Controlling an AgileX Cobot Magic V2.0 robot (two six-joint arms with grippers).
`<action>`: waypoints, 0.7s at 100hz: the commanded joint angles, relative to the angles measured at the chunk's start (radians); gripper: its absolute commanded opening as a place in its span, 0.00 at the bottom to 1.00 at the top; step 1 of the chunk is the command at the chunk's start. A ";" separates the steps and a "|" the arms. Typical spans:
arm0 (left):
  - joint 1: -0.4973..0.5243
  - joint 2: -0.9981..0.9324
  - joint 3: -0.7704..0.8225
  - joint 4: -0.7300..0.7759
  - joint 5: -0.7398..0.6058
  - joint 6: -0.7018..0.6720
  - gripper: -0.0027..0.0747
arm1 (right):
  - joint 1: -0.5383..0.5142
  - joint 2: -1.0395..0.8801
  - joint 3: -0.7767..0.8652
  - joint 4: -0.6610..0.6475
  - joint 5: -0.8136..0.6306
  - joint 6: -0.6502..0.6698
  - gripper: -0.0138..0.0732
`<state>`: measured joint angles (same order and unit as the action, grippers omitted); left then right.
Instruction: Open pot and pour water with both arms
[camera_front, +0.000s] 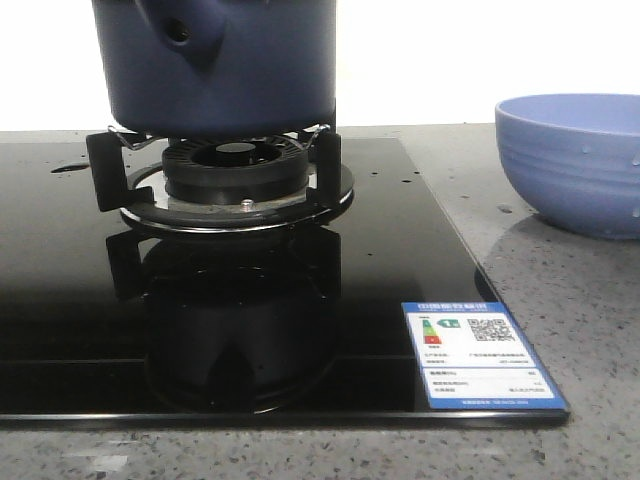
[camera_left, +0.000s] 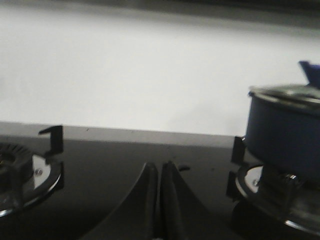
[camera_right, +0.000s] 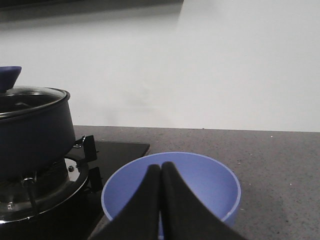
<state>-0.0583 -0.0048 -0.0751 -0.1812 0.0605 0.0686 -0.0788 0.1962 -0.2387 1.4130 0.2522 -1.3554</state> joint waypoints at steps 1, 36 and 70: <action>0.052 -0.010 0.024 0.064 -0.060 -0.093 0.01 | -0.004 0.006 -0.027 0.028 -0.018 -0.012 0.09; 0.061 -0.026 0.110 0.077 -0.010 -0.095 0.01 | -0.004 0.006 -0.027 0.028 -0.018 -0.012 0.09; 0.038 -0.026 0.108 0.071 0.014 -0.095 0.01 | -0.004 0.006 -0.027 0.028 -0.023 -0.012 0.09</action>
<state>-0.0133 -0.0048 -0.0017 -0.1020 0.1446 -0.0163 -0.0788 0.1956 -0.2387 1.4153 0.2483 -1.3554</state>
